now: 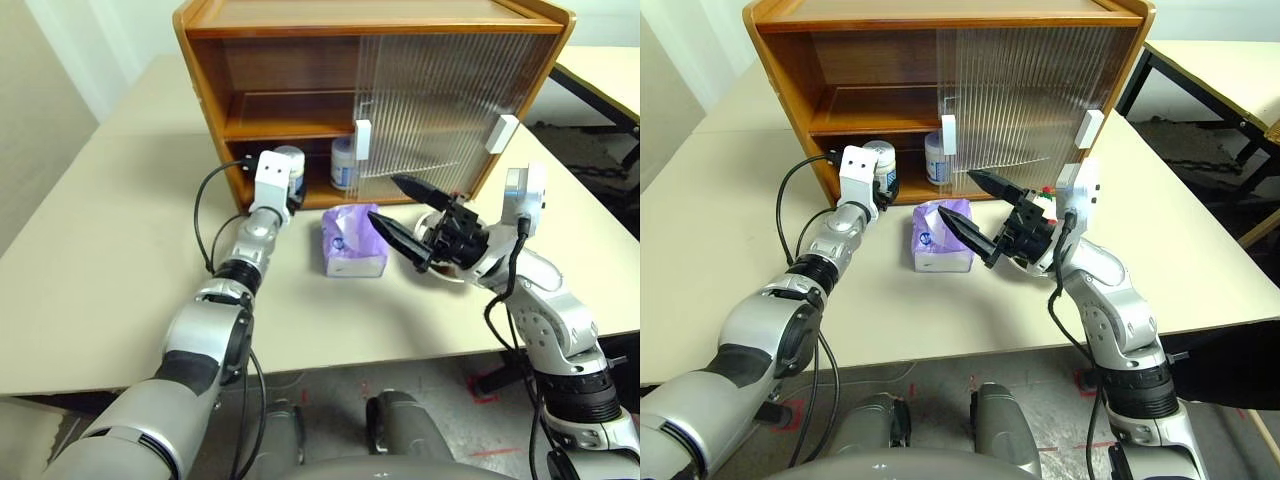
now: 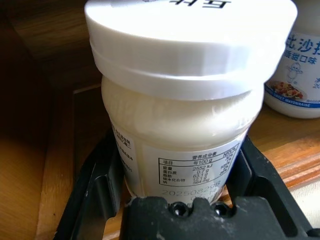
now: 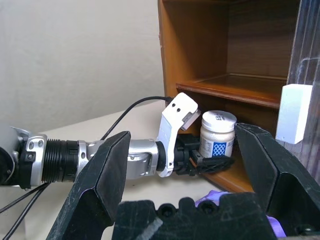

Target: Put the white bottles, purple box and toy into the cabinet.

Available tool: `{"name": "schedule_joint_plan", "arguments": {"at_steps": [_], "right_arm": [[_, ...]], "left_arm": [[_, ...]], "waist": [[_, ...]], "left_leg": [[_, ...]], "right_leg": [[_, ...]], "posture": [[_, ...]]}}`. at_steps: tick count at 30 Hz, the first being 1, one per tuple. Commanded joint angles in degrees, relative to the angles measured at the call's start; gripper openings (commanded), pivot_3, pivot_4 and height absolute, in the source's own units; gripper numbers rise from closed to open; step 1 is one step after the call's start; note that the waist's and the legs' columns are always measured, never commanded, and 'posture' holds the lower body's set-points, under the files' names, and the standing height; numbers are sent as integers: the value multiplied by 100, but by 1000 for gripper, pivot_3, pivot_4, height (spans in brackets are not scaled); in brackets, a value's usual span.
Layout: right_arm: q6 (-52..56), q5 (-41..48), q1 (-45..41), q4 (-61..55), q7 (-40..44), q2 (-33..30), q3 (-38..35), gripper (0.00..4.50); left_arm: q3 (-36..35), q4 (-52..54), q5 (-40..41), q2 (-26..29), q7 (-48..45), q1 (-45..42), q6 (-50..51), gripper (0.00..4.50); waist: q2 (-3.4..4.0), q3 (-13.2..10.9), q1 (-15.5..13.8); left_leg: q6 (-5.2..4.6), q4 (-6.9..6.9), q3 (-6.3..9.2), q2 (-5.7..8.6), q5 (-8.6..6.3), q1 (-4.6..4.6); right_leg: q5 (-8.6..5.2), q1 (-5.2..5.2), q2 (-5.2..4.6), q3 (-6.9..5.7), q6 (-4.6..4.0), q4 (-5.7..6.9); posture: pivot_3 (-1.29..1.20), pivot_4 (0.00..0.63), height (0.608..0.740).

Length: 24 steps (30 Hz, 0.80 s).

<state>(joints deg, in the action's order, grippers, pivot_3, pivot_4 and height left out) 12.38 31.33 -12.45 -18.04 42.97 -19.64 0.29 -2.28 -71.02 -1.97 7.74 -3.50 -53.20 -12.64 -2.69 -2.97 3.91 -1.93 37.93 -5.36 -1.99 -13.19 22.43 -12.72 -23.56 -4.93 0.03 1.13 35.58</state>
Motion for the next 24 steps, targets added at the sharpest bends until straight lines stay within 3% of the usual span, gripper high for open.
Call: {"name": "schedule_joint_plan", "arguments": {"at_steps": [1, 23, 24], "right_arm": [[20, -33, -18, -20, -23, -103, -99, 4500], [493, -33, 27, -429, -788, -309, -196, 4500], [502, -25, 38, -444, -793, -306, -189, 4500]], "left_arm": [[-141, -136, 41, -21, 61, -319, -164, 3089], [-192, -514, -150, -129, 139, -599, 99, 3089], [-202, -518, -142, -130, 143, -608, 117, 3833]], "waist": [[-7, -24, 7], [-16, -350, 205], [-17, -352, 218]], "left_leg": [[0, 0, 0, -4, 0, 0], [-2, -2, -1, -13, -1, 13], [-2, -2, -1, -13, -1, 13]], "right_leg": [[0, 0, 0, 0, 0, 0], [-1, -10, -3, 0, 0, -5], [-2, -10, -3, 0, 1, -6]], "posture": [[-141, 47, 740], [-231, 121, 740], [-231, 121, 740]]}}
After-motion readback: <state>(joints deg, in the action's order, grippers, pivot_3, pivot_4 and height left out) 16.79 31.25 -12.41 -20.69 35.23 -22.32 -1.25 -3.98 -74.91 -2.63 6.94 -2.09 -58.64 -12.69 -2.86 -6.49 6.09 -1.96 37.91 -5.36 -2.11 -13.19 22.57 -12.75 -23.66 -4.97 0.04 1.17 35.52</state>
